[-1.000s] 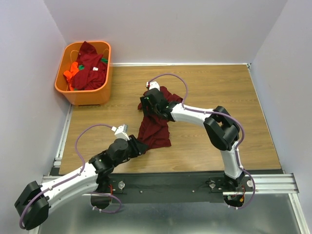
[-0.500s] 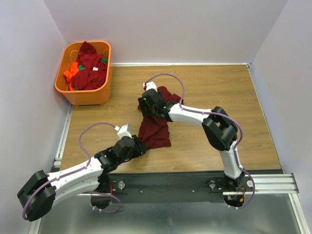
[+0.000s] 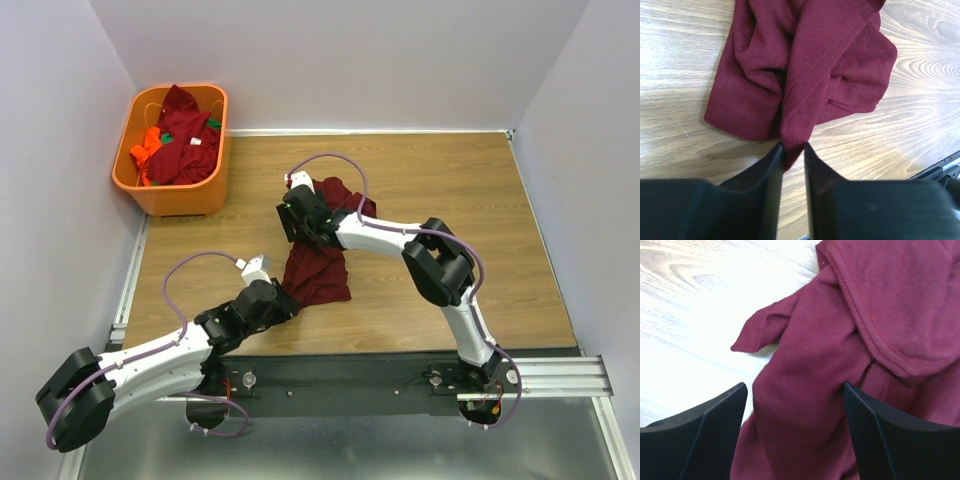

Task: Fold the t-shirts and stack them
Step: Flatten the tshirt out

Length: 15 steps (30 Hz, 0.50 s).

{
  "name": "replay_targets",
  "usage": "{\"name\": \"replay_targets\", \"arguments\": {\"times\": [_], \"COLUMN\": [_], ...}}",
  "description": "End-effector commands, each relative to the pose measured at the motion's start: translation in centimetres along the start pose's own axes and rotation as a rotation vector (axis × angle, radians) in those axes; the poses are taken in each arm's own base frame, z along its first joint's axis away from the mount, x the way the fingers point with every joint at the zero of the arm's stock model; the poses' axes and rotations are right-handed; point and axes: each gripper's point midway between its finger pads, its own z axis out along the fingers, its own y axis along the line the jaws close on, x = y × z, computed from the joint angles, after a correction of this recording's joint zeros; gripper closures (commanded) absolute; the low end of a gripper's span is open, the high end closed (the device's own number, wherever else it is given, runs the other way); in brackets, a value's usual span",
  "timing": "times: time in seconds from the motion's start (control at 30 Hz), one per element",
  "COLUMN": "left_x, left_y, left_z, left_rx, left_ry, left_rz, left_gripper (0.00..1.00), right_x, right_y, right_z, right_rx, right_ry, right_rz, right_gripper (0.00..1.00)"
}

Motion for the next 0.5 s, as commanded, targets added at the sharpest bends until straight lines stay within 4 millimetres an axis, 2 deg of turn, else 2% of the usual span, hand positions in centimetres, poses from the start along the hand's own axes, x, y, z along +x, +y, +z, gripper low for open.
{"name": "replay_targets", "arguments": {"times": [0.0,0.2,0.23,0.3,0.33,0.4,0.43,0.47], "left_x": [-1.1,-0.9,-0.9,-1.2,-1.4,-2.1,-2.4,-3.3], "left_y": [-0.8,-1.2,-1.1,-1.6,-1.8,-2.5,-2.6,-3.7], "left_z": [0.1,0.2,0.2,0.2,0.1,-0.1,-0.2,-0.5], "left_rx": [0.028,0.047,0.046,0.056,0.060,0.067,0.065,0.084], "left_ry": [-0.057,-0.047,-0.048,-0.055,-0.061,-0.075,-0.085,-0.104], "left_rz": [-0.022,-0.019,-0.016,-0.008,-0.003,0.006,0.011,0.006], "left_gripper": [0.74,0.97,1.00,1.00,1.00,1.00,1.00,1.00], "right_x": [0.9,-0.1,-0.5,-0.8,-1.2,-2.1,-3.2,-3.9], "right_y": [0.2,-1.4,-2.0,-2.6,-3.3,-4.1,-4.7,-5.2], "right_z": [1.2,1.4,1.3,1.2,1.0,0.5,-0.4,-0.8], "right_rx": [0.048,0.162,0.197,0.235,0.274,0.318,0.355,0.364], "right_ry": [0.024,-0.008,-0.021,-0.034,-0.047,-0.071,-0.101,-0.114], "right_rz": [-0.050,-0.053,-0.055,-0.055,-0.057,-0.055,-0.042,-0.029], "right_gripper": [0.17,0.20,0.27,0.39,0.56,0.74,0.88,0.92]}}
